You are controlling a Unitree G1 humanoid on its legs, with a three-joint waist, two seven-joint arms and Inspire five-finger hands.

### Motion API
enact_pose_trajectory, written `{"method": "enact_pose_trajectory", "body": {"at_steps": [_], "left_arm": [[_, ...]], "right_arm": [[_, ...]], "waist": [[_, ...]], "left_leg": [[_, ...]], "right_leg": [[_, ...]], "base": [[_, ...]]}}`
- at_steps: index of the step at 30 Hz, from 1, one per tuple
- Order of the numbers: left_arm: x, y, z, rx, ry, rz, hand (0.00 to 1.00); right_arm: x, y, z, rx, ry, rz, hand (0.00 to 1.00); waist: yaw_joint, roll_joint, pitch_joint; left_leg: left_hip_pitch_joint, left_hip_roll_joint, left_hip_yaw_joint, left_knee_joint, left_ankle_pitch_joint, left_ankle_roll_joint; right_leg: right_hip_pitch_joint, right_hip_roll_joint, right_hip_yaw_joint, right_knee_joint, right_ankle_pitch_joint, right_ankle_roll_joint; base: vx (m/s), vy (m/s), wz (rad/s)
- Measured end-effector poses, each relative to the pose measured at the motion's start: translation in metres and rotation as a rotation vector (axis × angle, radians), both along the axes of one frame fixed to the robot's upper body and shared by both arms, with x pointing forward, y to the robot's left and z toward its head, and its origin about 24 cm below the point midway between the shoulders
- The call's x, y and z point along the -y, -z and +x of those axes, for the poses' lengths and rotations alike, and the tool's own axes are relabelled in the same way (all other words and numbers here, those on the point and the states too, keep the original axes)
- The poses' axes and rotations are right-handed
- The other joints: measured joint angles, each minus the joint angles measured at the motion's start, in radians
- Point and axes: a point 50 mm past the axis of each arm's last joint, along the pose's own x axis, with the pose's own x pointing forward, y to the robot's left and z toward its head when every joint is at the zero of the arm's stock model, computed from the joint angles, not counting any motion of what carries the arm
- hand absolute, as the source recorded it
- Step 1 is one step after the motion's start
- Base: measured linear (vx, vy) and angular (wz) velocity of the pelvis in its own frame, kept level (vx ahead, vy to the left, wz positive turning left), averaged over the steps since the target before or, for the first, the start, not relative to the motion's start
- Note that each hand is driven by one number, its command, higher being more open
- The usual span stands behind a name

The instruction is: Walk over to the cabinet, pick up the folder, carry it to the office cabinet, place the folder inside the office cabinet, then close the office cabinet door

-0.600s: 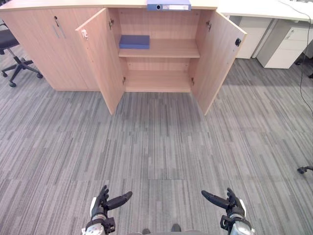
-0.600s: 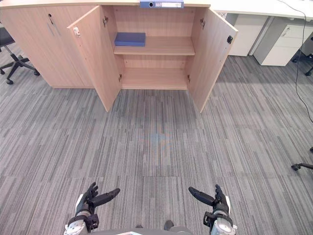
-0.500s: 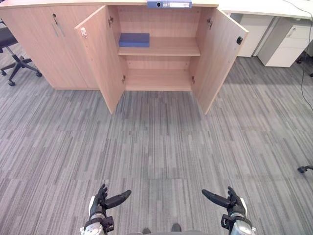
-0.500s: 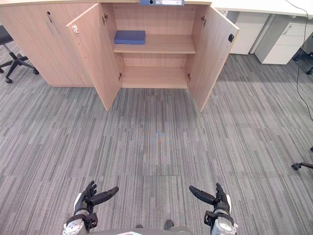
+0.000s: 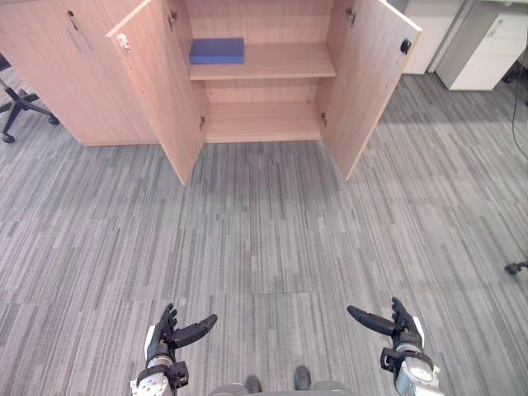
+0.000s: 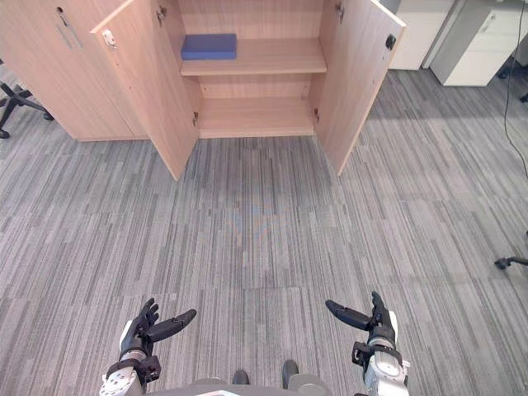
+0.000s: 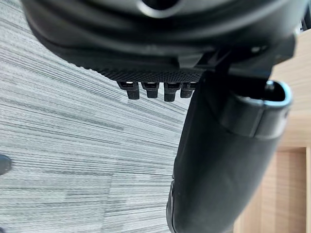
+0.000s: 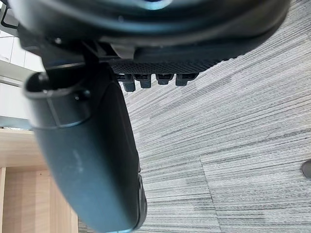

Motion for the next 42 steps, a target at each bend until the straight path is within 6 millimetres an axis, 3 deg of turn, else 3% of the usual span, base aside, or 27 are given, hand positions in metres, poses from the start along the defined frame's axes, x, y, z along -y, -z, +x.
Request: {"method": "enact_pose_trajectory", "body": {"at_steps": [2, 6, 8, 12, 14, 15, 16, 17, 18, 19, 21, 22, 23, 24, 26, 27, 29, 30, 31, 32, 34, 36, 37, 38, 39, 41, 42], "left_arm": [[0.001, 0.0, 0.002, 0.006, -0.001, -0.004, 1.0], [0.003, -0.001, 0.002, 0.008, -0.004, -0.007, 1.0], [0.001, -0.002, 0.005, 0.01, 0.008, 0.007, 1.0], [-0.003, -0.009, 0.019, 0.032, 0.047, 0.048, 1.0], [-0.002, -0.015, 0.035, 0.074, 0.059, 0.05, 1.0], [-0.002, -0.018, 0.041, 0.091, 0.062, 0.057, 1.0], [-0.002, -0.018, 0.043, 0.09, 0.062, 0.057, 1.0], [0.001, -0.015, 0.044, 0.082, 0.059, 0.048, 1.0], [0.002, -0.014, 0.047, 0.077, 0.068, 0.047, 1.0], [0.004, -0.014, 0.047, 0.073, 0.076, 0.044, 1.0], [0.015, -0.008, 0.041, 0.062, 0.071, 0.003, 1.0], [0.016, -0.007, 0.039, 0.062, 0.069, -0.001, 1.0], [0.015, -0.008, 0.039, 0.07, 0.069, 0.002, 1.0], [0.015, -0.009, 0.039, 0.072, 0.067, 0.002, 1.0], [0.017, -0.01, 0.041, 0.079, 0.073, -0.002, 1.0], [0.018, -0.009, 0.041, 0.079, 0.075, -0.005, 1.0], [0.017, -0.007, 0.036, 0.057, 0.074, -0.007, 1.0], [0.019, -0.005, 0.033, 0.046, 0.072, -0.012, 1.0], [0.018, -0.003, 0.029, 0.035, 0.067, -0.012, 1.0], [0.017, -0.002, 0.028, 0.028, 0.061, -0.009, 1.0], [0.014, -0.006, 0.036, 0.051, 0.054, -0.001, 1.0], [0.013, -0.006, 0.035, 0.049, 0.051, 0.001, 1.0], [0.012, -0.006, 0.034, 0.046, 0.051, 0.005, 1.0], [0.011, -0.006, 0.035, 0.047, 0.053, 0.009, 1.0], [0.008, -0.007, 0.034, 0.043, 0.055, 0.018, 1.0], [0.006, -0.007, 0.032, 0.035, 0.065, 0.035, 1.0], [0.003, -0.008, 0.034, 0.038, 0.072, 0.047, 1.0]], "right_arm": [[-0.001, -0.004, 0.009, 0.021, -0.009, -0.001, 1.0], [-0.005, -0.003, 0.01, 0.016, -0.026, -0.007, 1.0], [-0.008, -0.001, 0.009, 0.008, -0.029, 0.004, 1.0], [-0.009, 0.003, 0.001, -0.016, -0.033, 0.007, 1.0], [-0.008, 0.002, 0.001, -0.016, -0.033, 0.008, 1.0], [-0.01, 0.003, 0.001, -0.019, -0.044, 0.008, 1.0], [-0.01, 0.003, 0.0, -0.022, -0.045, 0.008, 1.0], [-0.007, 0.003, -0.001, -0.027, -0.04, -0.001, 1.0], [-0.008, -0.001, 0.008, -0.005, -0.045, 0.001, 1.0], [-0.008, -0.003, 0.011, 0.004, -0.048, -0.001, 1.0], [-0.008, -0.005, 0.015, 0.019, -0.062, -0.009, 1.0], [-0.009, -0.005, 0.015, 0.02, -0.066, -0.007, 1.0], [-0.016, -0.007, 0.021, 0.037, -0.081, 0.0, 1.0], [-0.022, -0.009, 0.025, 0.061, -0.09, 0.008, 1.0], [-0.027, -0.014, 0.031, 0.098, -0.098, 0.014, 1.0], [-0.027, -0.016, 0.036, 0.114, -0.098, 0.018, 1.0], [-0.026, -0.016, 0.039, 0.113, -0.081, 0.028, 1.0], [-0.023, -0.014, 0.036, 0.102, -0.061, 0.027, 1.0], [-0.02, -0.009, 0.03, 0.072, -0.04, 0.026, 1.0], [-0.02, -0.006, 0.027, 0.054, -0.036, 0.028, 1.0], [-0.021, 0.001, 0.02, 0.016, -0.029, 0.039, 1.0], [-0.021, 0.007, 0.012, -0.018, -0.01, 0.055, 1.0], [-0.023, 0.008, 0.011, -0.022, -0.011, 0.061, 1.0], [-0.024, 0.009, 0.011, -0.024, -0.015, 0.064, 1.0], [-0.027, 0.011, 0.01, -0.034, -0.022, 0.072, 1.0], [-0.033, 0.013, 0.01, -0.043, -0.051, 0.077, 1.0], [-0.038, 0.013, 0.012, -0.044, -0.077, 0.079, 1.0]], "waist": [[0.0, 0.01, 0.015], [-0.001, 0.006, 0.024], [-0.007, 0.007, 0.043], [-0.029, 0.017, 0.081], [-0.044, 0.042, 0.102], [-0.051, 0.036, 0.104], [-0.056, 0.036, 0.104], [-0.057, 0.048, 0.107], [-0.063, 0.048, 0.109], [-0.066, 0.044, 0.111], [-0.06, 0.029, 0.123], [-0.052, 0.027, 0.127], [-0.031, 0.031, 0.142], [-0.009, 0.015, 0.15], [0.017, -0.002, 0.157], [0.03, -0.009, 0.161], [0.043, -0.02, 0.168], [0.05, -0.019, 0.166], [0.06, -0.017, 0.16], [0.067, -0.024, 0.153], [0.05, -0.053, 0.136], [0.048, -0.063, 0.13], [0.036, -0.064, 0.13], [0.026, -0.065, 0.131], [0.016, -0.065, 0.131], [0.007, -0.057, 0.126], [-0.001, -0.051, 0.126]], "left_leg": [[-0.022, 0.01, 0.012, 0.043, -0.034, 0.021], [-0.048, 0.001, 0.028, 0.128, -0.123, 0.059], [-0.006, -0.009, 0.008, 0.124, -0.14, 0.084], [0.105, 0.016, -0.053, 0.083, -0.17, 0.075], [0.151, 0.064, -0.094, 0.023, -0.163, 0.059], [0.183, 0.079, -0.109, -0.01, -0.16, 0.022], [0.204, 0.09, -0.114, -0.019, -0.167, 0.004], [0.24, 0.115, -0.118, -0.015, -0.179, -0.03], [0.225, 0.131, -0.115, 0.043, -0.141, -0.097], [0.215, 0.131, -0.112, 0.096, -0.108, -0.12], [0.072, 0.163, -0.1, 0.542, 0.118, -0.135], [0.022, 0.189, -0.089, 0.681, 0.107, -0.129], [-0.077, 0.238, -0.059, 0.9, 0.043, -0.101], [-0.173, 0.263, -0.021, 0.986, 0.004, -0.075], [-0.305, 0.269, 0.043, 0.915, -0.041, -0.034], [-0.379, 0.251, 0.067, 0.782, -0.055, -0.022], [-0.428, 0.183, 0.042, 0.475, -0.025, -0.034], [-0.42, 0.149, 0.017, 0.282, 0.032, -0.047], [-0.41, 0.125, -0.005, 0.155, 0.183, -0.037], [-0.401, 0.113, -0.006, 0.155, 0.249, -0.001], [-0.423, 0.067, 0.006, 0.235, 0.179, 0.064], [-0.368, 0.046, 0.034, 0.312, 0.062, 0.079], [-0.296, 0.028, 0.037, 0.297, 0.017, 0.088], [-0.257, 0.019, 0.035, 0.281, 0.001, 0.089], [-0.17, 0.005, 0.033, 0.243, -0.024, 0.094], [-0.025, 0.001, 0.029, 0.146, -0.031, 0.094], [0.047, 0.012, 0.025, 0.09, -0.031, 0.094]], "right_leg": [[-0.027, 0.007, 0.007, 0.044, -0.025, 0.003], [-0.147, -0.015, -0.004, 0.327, -0.167, 0.03], [-0.286, -0.051, -0.093, 0.637, -0.198, 0.044], [-0.401, -0.061, -0.195, 0.591, -0.231, 0.003], [-0.471, -0.034, -0.231, 0.435, -0.158, 0.0], [-0.495, -0.025, -0.239, 0.29, -0.022, -0.007], [-0.493, -0.022, -0.237, 0.254, 0.062, -0.015], [-0.493, -0.019, -0.254, 0.316, 0.138, -0.071], [-0.503, -0.027, -0.264, 0.41, 0.06, -0.087], [-0.494, -0.034, -0.268, 0.439, 0.029, -0.089], [-0.319, -0.029, -0.267, 0.37, -0.043, -0.094], [-0.263, -0.012, -0.263, 0.331, -0.047, -0.096], [-0.149, 0.013, -0.25, 0.264, -0.053, -0.105], [-0.064, 0.024, -0.234, 0.201, -0.061, -0.111], [0.034, 0.023, -0.207, 0.108, -0.068, -0.105], [0.081, 0.017, -0.183, 0.069, -0.078, -0.089], [0.14, -0.014, -0.147, 0.044, -0.112, -0.059], [0.174, -0.027, -0.13, 0.025, -0.129, -0.042], [0.212, -0.041, -0.099, 0.007, -0.156, -0.017], [0.22, -0.05, -0.085, 0.008, -0.166, -0.01], [0.191, -0.116, -0.068, 0.091, -0.169, -0.002], [0.15, -0.15, -0.039, 0.322, -0.16, 0.036], [0.074, -0.176, -0.035, 0.554, -0.09, 0.142], [0.026, -0.189, -0.03, 0.685, -0.048, 0.188], [-0.063, -0.202, -0.039, 0.907, -0.081, 0.149], [-0.158, -0.202, -0.102, 0.992, -0.16, 0.07], [-0.215, -0.186, -0.166, 0.933, -0.198, 0.029]], "base": [[-0.02, 0.001, -0.2], [0.0, 0.031, -0.08], [0.18, 0.053, 0.1], [0.4, -0.016, 0.48], [0.58, -0.134, 0.77], [0.6, -0.141, 0.55], [0.53, -0.135, 0.58], [0.67, -0.208, 0.4], [0.66, -0.213, 0.33], [0.79, -0.277, 0.26], [0.68, -0.242, 0.15], [0.63, -0.184, -0.15], [0.56, -0.121, -0.32], [0.55, -0.097, -0.34], [0.58, -0.038, -0.37], [0.64, 0.018, -0.57], [0.56, 0.1, -0.53], [0.59, 0.192, -0.59], [0.51, 0.202, -0.65], [0.65, 0.273, -0.47], [0.72, 0.314, 0.01], [0.76, 0.319, -0.1], [0.6, 0.236, -0.1], [0.57, 0.175, 0.01], [0.44, 0.089, 0.01], [0.53, 0.052, 0.0], [0.52, 0.014, 0.07]]}}
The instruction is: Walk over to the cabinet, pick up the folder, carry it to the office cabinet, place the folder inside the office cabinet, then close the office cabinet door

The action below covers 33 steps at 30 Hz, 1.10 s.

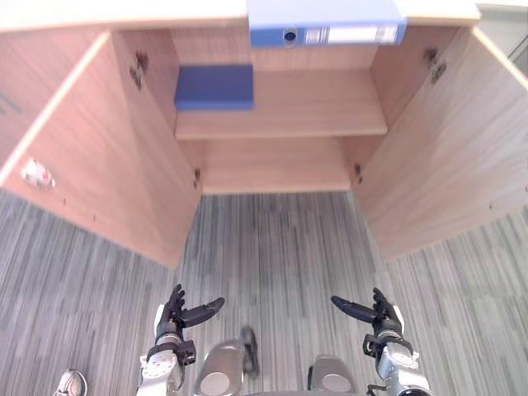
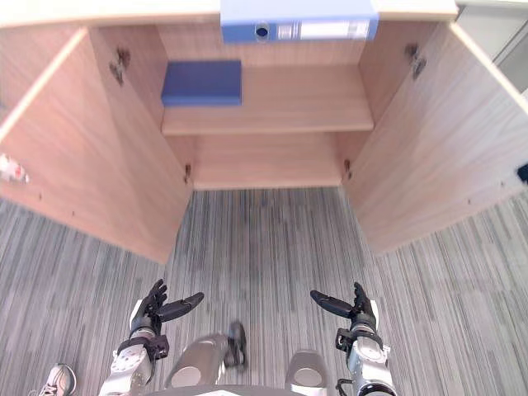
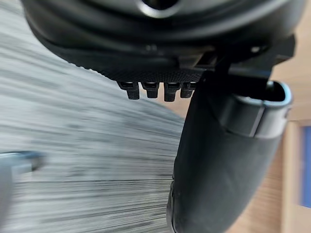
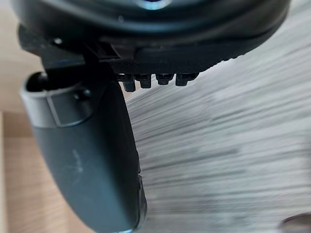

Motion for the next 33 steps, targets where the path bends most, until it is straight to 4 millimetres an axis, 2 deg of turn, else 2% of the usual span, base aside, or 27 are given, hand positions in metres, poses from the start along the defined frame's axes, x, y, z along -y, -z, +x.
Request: {"method": "enact_pose_trajectory", "body": {"at_steps": [1, 2, 3, 4, 5, 6, 7, 8, 9, 10, 11, 12, 14, 15, 16, 17, 18, 19, 20, 22, 25, 28, 33], "left_arm": [[-0.001, 0.0, 0.001, 0.0, 0.005, 0.005, 1.0], [-0.002, 0.0, 0.005, -0.002, 0.009, 0.006, 1.0], [-0.002, 0.0, 0.006, -0.003, 0.01, 0.006, 1.0], [-0.002, 0.0, 0.006, -0.004, 0.01, 0.007, 1.0], [-0.003, 0.001, 0.002, -0.014, 0.009, 0.008, 1.0], [0.006, 0.009, -0.003, -0.048, -0.002, -0.025, 1.0], [0.007, 0.01, -0.005, -0.056, -0.002, -0.029, 1.0], [0.01, 0.012, -0.006, -0.066, 0.006, -0.037, 1.0], [0.015, 0.013, -0.006, -0.065, 0.008, -0.048, 1.0], [0.017, 0.014, -0.006, -0.066, 0.007, -0.055, 1.0], [0.022, 0.015, -0.008, -0.066, 0.005, -0.071, 1.0], [0.025, 0.014, -0.01, -0.058, 0.004, -0.079, 1.0], [0.029, 0.013, -0.009, -0.044, 0.008, -0.091, 1.0], [0.033, 0.012, -0.007, -0.037, 0.011, -0.101, 1.0], [0.034, 0.011, -0.006, -0.03, 0.018, -0.104, 1.0], [0.034, 0.011, -0.006, -0.03, 0.017, -0.106, 1.0], [0.035, 0.012, -0.006, -0.033, 0.02, -0.108, 1.0], [0.037, 0.012, -0.006, -0.034, 0.033, -0.108, 1.0], [0.037, 0.012, -0.005, -0.037, 0.037, -0.104, 1.0], [0.037, 0.005, 0.003, 0.006, 0.053, -0.097, 1.0], [0.034, -0.007, 0.01, 0.067, 0.069, -0.069, 1.0], [0.024, -0.025, 0.018, 0.145, 0.085, -0.005, 1.0], [0.023, -0.071, 0.025, 0.355, 0.126, 0.13, 1.0]], "right_arm": [[-0.002, 0.0, 0.002, 0.002, -0.012, 0.003, 1.0], [-0.004, 0.0, 0.003, 0.003, -0.024, 0.006, 1.0], [-0.004, -0.001, 0.004, 0.005, -0.029, 0.008, 1.0], [-0.004, 0.0, 0.003, 0.004, -0.029, 0.007, 1.0], [-0.003, 0.002, -0.003, -0.012, -0.024, 0.006, 1.0], [0.006, 0.005, -0.012, -0.045, -0.015, -0.015, 1.0], [0.007, 0.005, -0.011, -0.049, -0.015, -0.017, 1.0], [0.009, 0.004, -0.011, -0.045, -0.009, -0.018, 1.0], [0.011, 0.003, -0.012, -0.038, -0.001, -0.02, 1.0], [0.011, 0.004, -0.014, -0.042, 0.003, -0.019, 1.0], [0.011, 0.004, -0.017, -0.045, 0.009, -0.018, 1.0], [0.008, 0.005, -0.022, -0.044, 0.02, -0.01, 1.0], [0.006, 0.0, -0.018, -0.005, 0.032, -0.003, 1.0], [0.006, -0.004, -0.011, 0.023, 0.03, -0.005, 1.0], [0.005, -0.007, -0.002, 0.049, 0.023, -0.003, 1.0], [0.004, -0.007, 0.0, 0.052, 0.021, -0.002, 1.0], [0.005, -0.007, -0.001, 0.049, 0.022, -0.004, 1.0], [0.009, -0.005, -0.005, 0.035, 0.037, -0.008, 1.0], [0.008, -0.003, -0.008, 0.02, 0.045, 0.0, 1.0], [0.01, 0.004, -0.023, -0.022, 0.057, -0.002, 1.0], [0.01, 0.008, -0.029, -0.051, 0.061, 0.003, 1.0], [0.008, 0.011, -0.034, -0.07, 0.06, 0.008, 1.0], [0.012, 0.011, -0.038, -0.065, 0.076, 0.0, 1.0]], "waist": [[-0.004, 0.005, 0.001], [-0.006, 0.009, 0.002], [-0.012, 0.008, 0.0], [-0.015, 0.007, -0.001], [-0.027, -0.007, -0.01], [-0.023, 0.025, -0.019], [-0.021, 0.031, -0.025], [-0.029, 0.03, -0.037], [-0.03, 0.033, -0.035], [-0.03, 0.033, -0.034], [-0.024, 0.038, -0.032], [-0.009, 0.037, -0.032], [0.004, 0.031, -0.036], [0.012, 0.03, -0.036], [0.028, 0.033, -0.038], [0.027, 0.036, -0.04], [0.024, 0.046, -0.045], [0.022, 0.066, -0.051], [0.022, 0.061, -0.053], [0.014, 0.039, -0.066], [0.007, 0.038, -0.067], [0.007, 0.038, -0.068], [0.014, 0.039, -0.072]], "left_leg": [[0.025, 0.01, -0.001, -0.017, 0.0, 0.0], [0.058, 0.029, -0.001, -0.03, 0.0, 0.0], [0.084, 0.046, -0.003, -0.037, -0.002, -0.005], [0.099, 0.053, -0.005, -0.044, -0.006, -0.022], [0.134, 0.05, -0.006, -0.047, -0.035, -0.082], [0.182, 0.092, -0.015, -0.042, -0.08, -0.155], [0.176, 0.101, -0.015, -0.034, -0.077, -0.16], [0.149, 0.109, -0.035, 0.035, -0.054, -0.197], [0.099, 0.134, -0.043, 0.18, -0.023, -0.217], [0.065, 0.15, -0.047, 0.284, 0.007, -0.219], [-0.007, 0.203, -0.05, 0.508, 0.012, -0.224], [-0.063, 0.247, -0.024, 0.656, -0.019, -0.212], [-0.127, 0.261, 0.011, 0.663, -0.052, -0.189], [-0.165, 0.246, 0.024, 0.566, -0.066, -0.174], [-0.183, 0.21, 0.001, 0.377, -0.059, -0.171], [-0.183, 0.198, -0.014, 0.293, -0.04, -0.17], [-0.183, 0.183, -0.034, 0.174, 0.029, -0.163], [-0.182, 0.184, -0.043, 0.095, 0.125, -0.13], [-0.171, 0.175, -0.038, 0.087, 0.124, -0.131], [-0.13, 0.12, -0.026, -0.013, 0.152, -0.115], [-0.102, 0.084, -0.012, -0.088, 0.176, -0.102], [-0.07, 0.072, -0.004, -0.121, 0.177, -0.102], [-0.028, 0.066, -0.007, -0.161, 0.181, -0.098]], "right_leg": [[-0.025, 0.013, -0.027, -0.059, -0.017, -0.019], [-0.078, 0.041, -0.067, -0.202, -0.026, -0.032], [-0.115, 0.071, -0.085, -0.379, 0.0, -0.03], [-0.122, 0.088, -0.085, -0.481, 0.041, -0.032], [-0.118, 0.11, -0.071, -0.697, 0.195, -0.044], [-0.115, 0.139, -0.065, -0.672, 0.357, -0.11], [-0.123, 0.145, -0.066, -0.662, 0.352, -0.117], [-0.122, 0.142, -0.07, -0.635, 0.281, -0.119], [-0.092, 0.147, -0.077, -0.627, 0.243, -0.123], [-0.061, 0.151, -0.079, -0.635, 0.227, -0.126], [0.021, 0.171, -0.084, -0.674, 0.212, -0.134], [0.104, 0.194, -0.079, -0.722, 0.202, -0.143], [0.165, 0.199, -0.065, -0.762, 0.195, -0.146], [0.186, 0.199, -0.038, -0.784, 0.196, -0.145], [0.2, 0.199, 0.01, -0.793, 0.195, -0.134], [0.206, 0.199, 0.023, -0.798, 0.193, -0.127], [0.212, 0.204, 0.032, -0.802, 0.188, -0.114], [0.219, 0.218, 0.046, -0.801, 0.177, -0.096], [0.225, 0.209, 0.053, -0.802, 0.175, -0.089], [0.223, 0.161, 0.061, -0.811, 0.159, -0.06], [0.224, 0.134, 0.068, -0.833, 0.16, -0.043], [0.25, 0.126, 0.073, -0.858, 0.164, -0.035], [0.282, 0.127, 0.069, -0.874, 0.165, -0.034]], "base": [[0.53, -0.04, 0.14], [0.52, -0.096, 0.26], [0.53, -0.122, 0.31], [0.55, -0.159, 0.5], [0.7, -0.21, 0.45], [0.69, -0.192, 0.31], [0.68, -0.201, 0.17], [0.42, -0.148, 0.12], [0.52, -0.221, 0.21], [0.47, -0.201, 0.16], [0.53, -0.189, -0.02], [0.4, -0.114, -0.13], [0.3, -0.049, -0.35], [0.35, 0.006, -0.86], [0.34, 0.036, -0.9], [0.27, 0.098, -0.8], [0.26, 0.14, -0.43], [0.25, 0.163, -0.32], [0.23, 0.166, -0.15], [0.19, 0.143, 0.09], [0.1, 0.079, -0.01], [0.1, 0.051, -0.04], [0.04, 0.004, 0.01]]}}
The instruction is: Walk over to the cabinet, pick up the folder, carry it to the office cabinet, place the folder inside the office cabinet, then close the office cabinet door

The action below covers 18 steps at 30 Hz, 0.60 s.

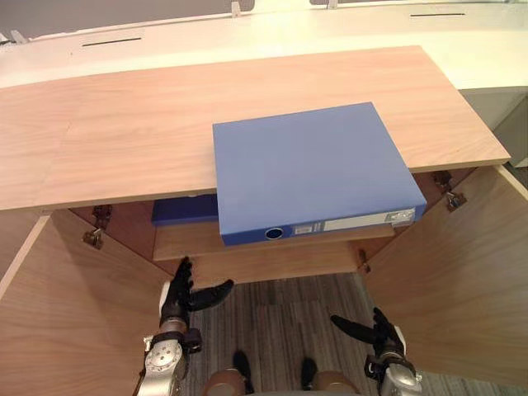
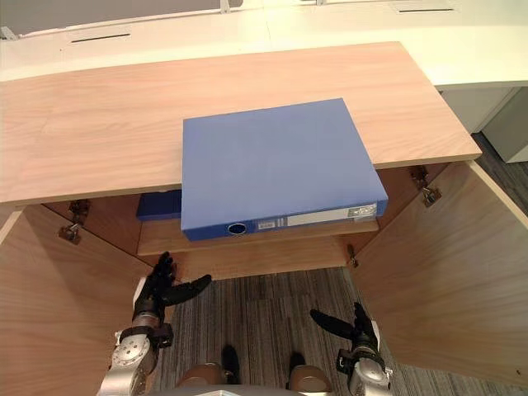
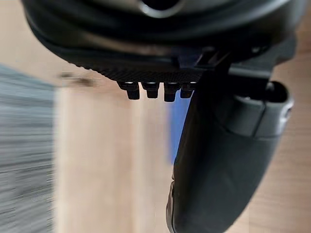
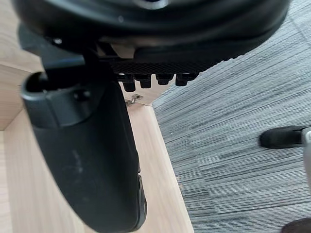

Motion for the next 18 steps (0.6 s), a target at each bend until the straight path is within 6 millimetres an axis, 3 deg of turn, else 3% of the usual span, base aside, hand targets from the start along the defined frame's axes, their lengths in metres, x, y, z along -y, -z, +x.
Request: {"method": "enact_pose_trajectory", "body": {"at_steps": [9, 14, 18], "left_arm": [[0.011, -0.067, -0.014, 0.289, 0.023, 0.322, 1.0], [0.02, -0.083, -0.022, 0.348, 0.066, 0.427, 1.0], [0.03, -0.107, -0.024, 0.476, 0.098, 0.453, 1.0]], "right_arm": [[0.006, -0.002, -0.003, 0.008, 0.004, -0.059, 1.0], [0.005, 0.001, -0.006, -0.021, -0.021, -0.071, 1.0], [0.005, 0.004, -0.011, -0.046, -0.042, -0.08, 1.0]], "waist": [[0.011, 0.022, -0.043], [0.016, 0.029, -0.059], [0.016, 0.029, -0.07]], "left_leg": [[0.025, -0.015, -0.023, -0.045, 0.029, 0.011], [0.022, -0.023, -0.036, -0.049, 0.033, 0.013], [0.021, -0.026, -0.045, -0.049, 0.04, 0.017]], "right_leg": [[0.016, -0.009, -0.012, -0.004, 0.003, 0.004], [0.024, -0.013, -0.017, -0.019, 0.007, 0.01], [0.028, -0.014, -0.025, -0.019, 0.007, 0.011]], "base": [[-0.03, 0.003, 0.06], [-0.08, 0.003, 0.07], [-0.04, -0.006, 0.06]]}}
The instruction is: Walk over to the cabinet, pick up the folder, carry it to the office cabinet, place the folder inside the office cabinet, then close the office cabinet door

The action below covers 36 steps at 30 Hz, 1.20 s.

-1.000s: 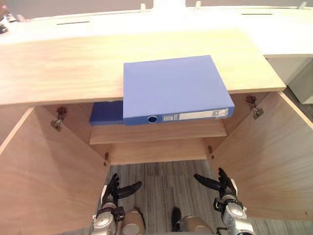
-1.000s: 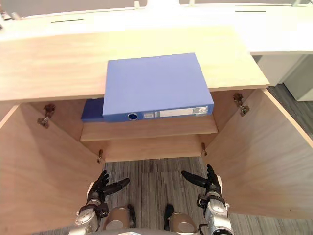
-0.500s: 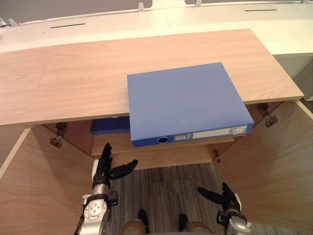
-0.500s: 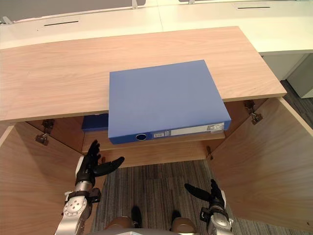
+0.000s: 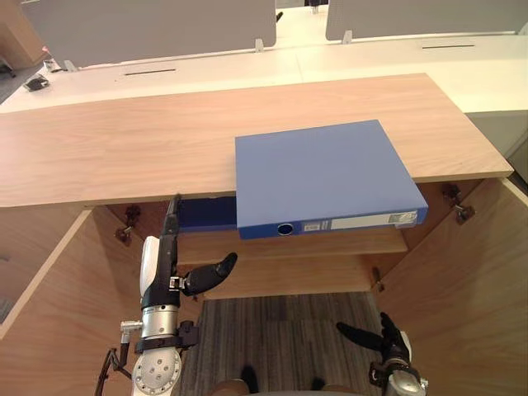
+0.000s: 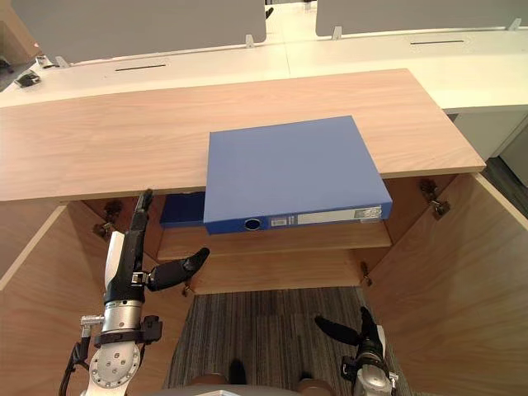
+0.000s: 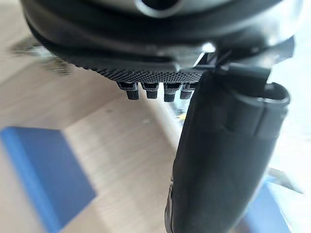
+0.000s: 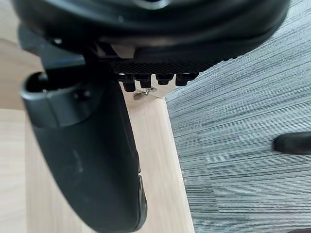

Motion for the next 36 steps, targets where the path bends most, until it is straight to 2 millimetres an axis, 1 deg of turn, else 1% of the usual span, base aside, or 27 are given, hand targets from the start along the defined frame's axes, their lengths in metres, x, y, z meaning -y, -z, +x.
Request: {"method": "enact_pose_trajectory", "body": {"at_steps": [3, 4, 6, 9, 12, 14, 15, 16, 18, 21, 25, 26, 27, 30, 34, 36], "left_arm": [[0.005, -0.016, -0.001, 0.079, 0.045, 0.05, 1.0], [0.006, -0.017, -0.001, 0.087, 0.053, 0.057, 1.0], [0.009, -0.021, 0.002, 0.107, 0.1, 0.137, 1.0], [0.014, -0.025, 0.007, 0.129, 0.167, 0.251, 1.0], [0.018, -0.028, 0.01, 0.146, 0.216, 0.32, 1.0], [0.02, -0.028, 0.012, 0.154, 0.242, 0.38, 1.0], [0.021, -0.028, 0.013, 0.158, 0.256, 0.421, 1.0], [0.022, -0.028, 0.015, 0.164, 0.266, 0.447, 1.0], [0.026, -0.027, 0.021, 0.178, 0.288, 0.507, 1.0], [0.03, -0.021, 0.03, 0.172, 0.292, 0.603, 1.0], [0.03, -0.012, 0.04, 0.151, 0.266, 0.68, 1.0], [0.028, -0.008, 0.044, 0.127, 0.244, 0.704, 0.0], [0.026, -0.004, 0.046, 0.111, 0.222, 0.726, 0.0], [0.027, -0.01, 0.052, 0.153, 0.169, 0.726, 0.0], [0.029, -0.021, 0.059, 0.225, 0.132, 0.732, 0.0], [0.03, -0.028, 0.061, 0.264, 0.106, 0.701, 0.0]], "right_arm": [[0.003, 0.001, -0.004, -0.011, 0.0, -0.007, 1.0], [0.003, 0.001, -0.004, -0.013, -0.002, -0.01, 1.0], [0.004, 0.001, -0.007, -0.024, -0.017, -0.023, 1.0], [0.002, 0.001, -0.007, -0.033, -0.058, -0.033, 1.0], [-0.002, 0.003, -0.009, -0.044, -0.083, -0.029, 1.0], [-0.003, 0.004, -0.009, -0.048, -0.096, -0.027, 1.0], [-0.004, 0.004, -0.009, -0.05, -0.103, -0.024, 1.0], [-0.004, 0.004, -0.009, -0.05, -0.104, -0.023, 1.0], [-0.004, 0.004, -0.011, -0.053, -0.102, -0.023, 1.0], [-0.004, 0.005, -0.012, -0.054, -0.104, -0.018, 1.0], [-0.004, 0.006, -0.016, -0.064, -0.1, -0.016, 1.0], [-0.006, 0.006, -0.016, -0.065, -0.097, -0.011, 1.0], [-0.007, 0.007, -0.016, -0.063, -0.092, -0.003, 1.0], [-0.009, 0.007, -0.016, -0.062, -0.091, 0.004, 1.0], [-0.01, 0.007, -0.014, -0.056, -0.092, 0.009, 1.0], [-0.011, 0.007, -0.014, -0.053, -0.09, 0.016, 1.0]], "waist": [[-0.001, 0.0, -0.019], [-0.002, 0.0, -0.02], [-0.003, -0.002, -0.022], [-0.005, -0.002, -0.025], [-0.008, -0.005, -0.031], [-0.011, -0.004, -0.04], [-0.015, -0.01, -0.045], [-0.017, -0.007, -0.052], [-0.021, -0.012, -0.054], [-0.032, -0.015, -0.059], [-0.037, -0.015, -0.06], [-0.038, -0.017, -0.059], [-0.04, -0.022, -0.057], [-0.04, -0.034, -0.059], [-0.041, -0.033, -0.06], [-0.044, -0.034, -0.06]], "left_leg": [[0.002, -0.005, -0.005, 0.001, 0.002, 0.002], [0.005, -0.005, -0.006, 0.002, 0.002, 0.002], [0.017, -0.005, -0.012, 0.005, 0.002, 0.002], [0.027, -0.004, -0.01, 0.005, 0.002, 0.002], [0.04, -0.003, 0.001, -0.012, 0.007, 0.001], [0.048, -0.003, 0.012, -0.026, 0.012, -0.003], [0.052, -0.003, 0.018, -0.039, 0.016, -0.005], [0.054, -0.003, 0.023, -0.045, 0.02, -0.003], [0.059, -0.003, 0.026, -0.055, 0.025, 0.002], [0.068, -0.004, 0.041, -0.07, 0.027, 0.002], [0.083, -0.013, 0.045, -0.104, 0.043, 0.005], [0.083, -0.013, 0.045, -0.104, 0.043, 0.005], [0.082, -0.014, 0.045, -0.104, 0.043, 0.005], [0.081, -0.016, 0.045, -0.104, 0.043, 0.005], [0.08, -0.02, 0.047, -0.109, 0.043, 0.005], [0.08, -0.021, 0.05, -0.109, 0.043, 0.005]], "right_leg": [[0.007, 0.0, -0.006, -0.002, 0.0, 0.001], [0.01, 0.0, -0.006, -0.002, 0.001, 0.001], [0.026, 0.0, -0.01, -0.002, 0.001, 0.001], [0.035, 0.0, -0.008, -0.002, 0.001, 0.0], [0.035, 0.0, 0.004, -0.002, 0.001, 0.0], [0.03, 0.002, 0.016, -0.002, 0.003, 0.001], [0.021, 0.003, 0.022, -0.002, 0.004, 0.001], [0.019, 0.003, 0.027, -0.002, 0.005, 0.002], [0.018, 0.003, 0.031, -0.003, 0.006, 0.003], [0.016, 0.004, 0.045, -0.008, 0.008, 0.005], [0.016, 0.008, 0.046, -0.018, 0.011, 0.006], [0.016, 0.007, 0.046, -0.019, 0.011, 0.006], [0.016, 0.007, 0.046, -0.021, 0.011, 0.006], [0.016, 0.005, 0.046, -0.026, 0.012, 0.009], [0.017, 0.002, 0.048, -0.036, 0.02, 0.012], [0.017, 0.001, 0.05, -0.044, 0.024, 0.013]], "base": [[0.0, -0.003, 0.04], [0.02, -0.013, 0.05], [-0.01, -0.015, 0.07], [-0.05, -0.015, -0.02], [-0.05, -0.008, -0.11], [-0.03, -0.003, -0.16], [-0.02, -0.002, -0.15], [-0.01, -0.002, -0.15], [0.01, -0.005, -0.09], [0.02, -0.001, -0.12], [0.03, 0.004, -0.05], [0.0, 0.0, 0.0], [0.0, 0.0, 0.0], [0.0, 0.0, 0.0], [0.0, 0.0, 0.0], [-0.04, 0.001, -0.05]]}}
